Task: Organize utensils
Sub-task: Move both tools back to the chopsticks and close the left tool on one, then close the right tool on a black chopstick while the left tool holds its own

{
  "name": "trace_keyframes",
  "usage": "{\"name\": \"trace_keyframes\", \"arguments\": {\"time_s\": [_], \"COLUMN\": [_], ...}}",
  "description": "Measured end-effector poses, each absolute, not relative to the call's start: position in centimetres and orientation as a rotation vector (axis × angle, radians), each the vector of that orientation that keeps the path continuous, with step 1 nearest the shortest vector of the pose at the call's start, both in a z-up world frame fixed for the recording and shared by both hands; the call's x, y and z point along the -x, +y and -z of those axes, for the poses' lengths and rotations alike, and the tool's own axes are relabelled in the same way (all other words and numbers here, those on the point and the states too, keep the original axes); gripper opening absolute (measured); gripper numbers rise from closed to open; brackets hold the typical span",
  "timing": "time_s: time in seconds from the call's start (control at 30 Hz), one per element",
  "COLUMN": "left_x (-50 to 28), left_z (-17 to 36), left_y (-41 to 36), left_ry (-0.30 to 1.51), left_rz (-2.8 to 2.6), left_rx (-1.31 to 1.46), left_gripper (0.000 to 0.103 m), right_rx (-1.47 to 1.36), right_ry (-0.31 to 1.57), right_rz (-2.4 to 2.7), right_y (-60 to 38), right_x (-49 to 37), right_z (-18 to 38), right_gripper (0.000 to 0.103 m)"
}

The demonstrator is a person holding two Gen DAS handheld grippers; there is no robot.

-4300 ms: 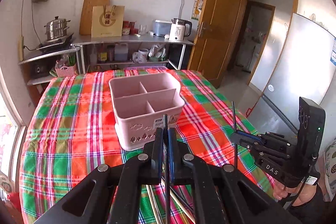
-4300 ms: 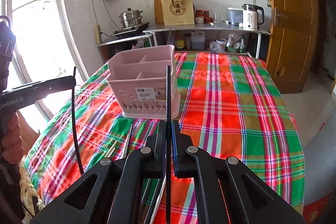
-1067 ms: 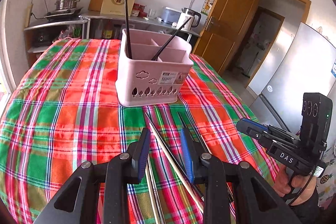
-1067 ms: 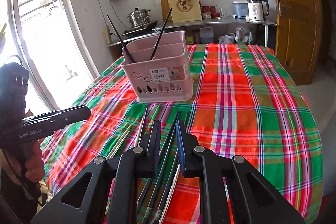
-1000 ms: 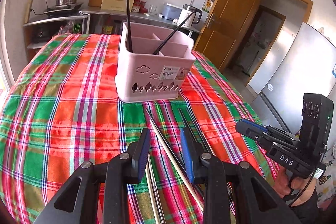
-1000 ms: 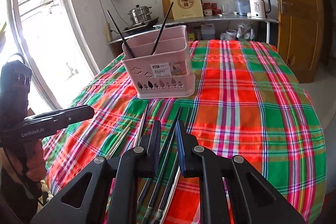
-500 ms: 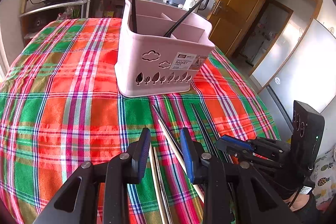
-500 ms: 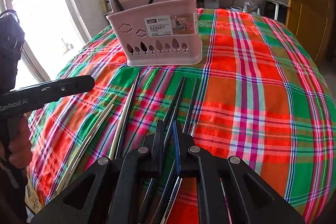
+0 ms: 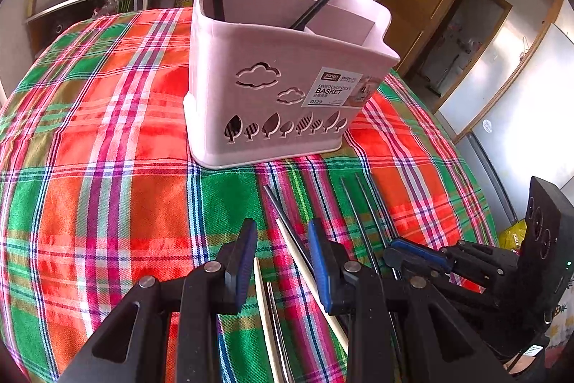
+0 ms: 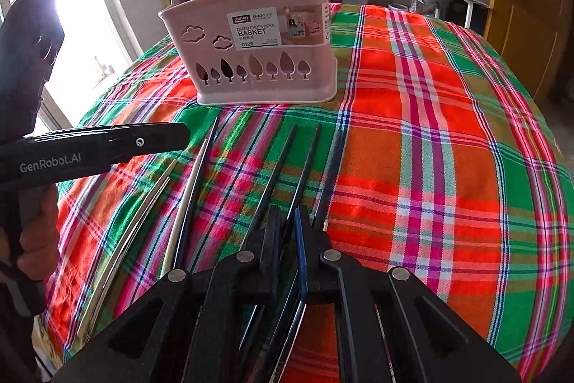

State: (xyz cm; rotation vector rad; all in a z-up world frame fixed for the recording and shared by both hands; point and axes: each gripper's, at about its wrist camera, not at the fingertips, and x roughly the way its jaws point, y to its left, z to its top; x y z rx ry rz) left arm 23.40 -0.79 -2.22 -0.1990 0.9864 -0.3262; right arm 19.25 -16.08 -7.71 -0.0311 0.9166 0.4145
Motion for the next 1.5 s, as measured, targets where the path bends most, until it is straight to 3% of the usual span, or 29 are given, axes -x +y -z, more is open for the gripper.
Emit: {"name": "trace_keyframes", "arguments": {"time_s": [0.83,1.0,1.5], "left_x": [-26.8,-27.6,-26.5], "left_z": [3.5,3.7,1.9], "left_y": [-6.0,-6.7,-7.2], "left_ry": [1.028,1.027,0.975], "left_rz": [0.377,0.336,0.370], "left_rx": [0.075,0.031,0.064], "left_gripper": [0.029,0.012,0.004], "right_rx": [-0.010,-0.004,0.030], "right_ry": [0.918,0.917,0.974], "right_rz": [-0.398,-0.394,-0.378], "right_y": [-17.2,-17.2,-16.4], "right_x": [-19.8,-19.8,-22.0], "right_z": [7.7,7.7,7.5], "right_gripper": [0.008,0.008,0.008]}}
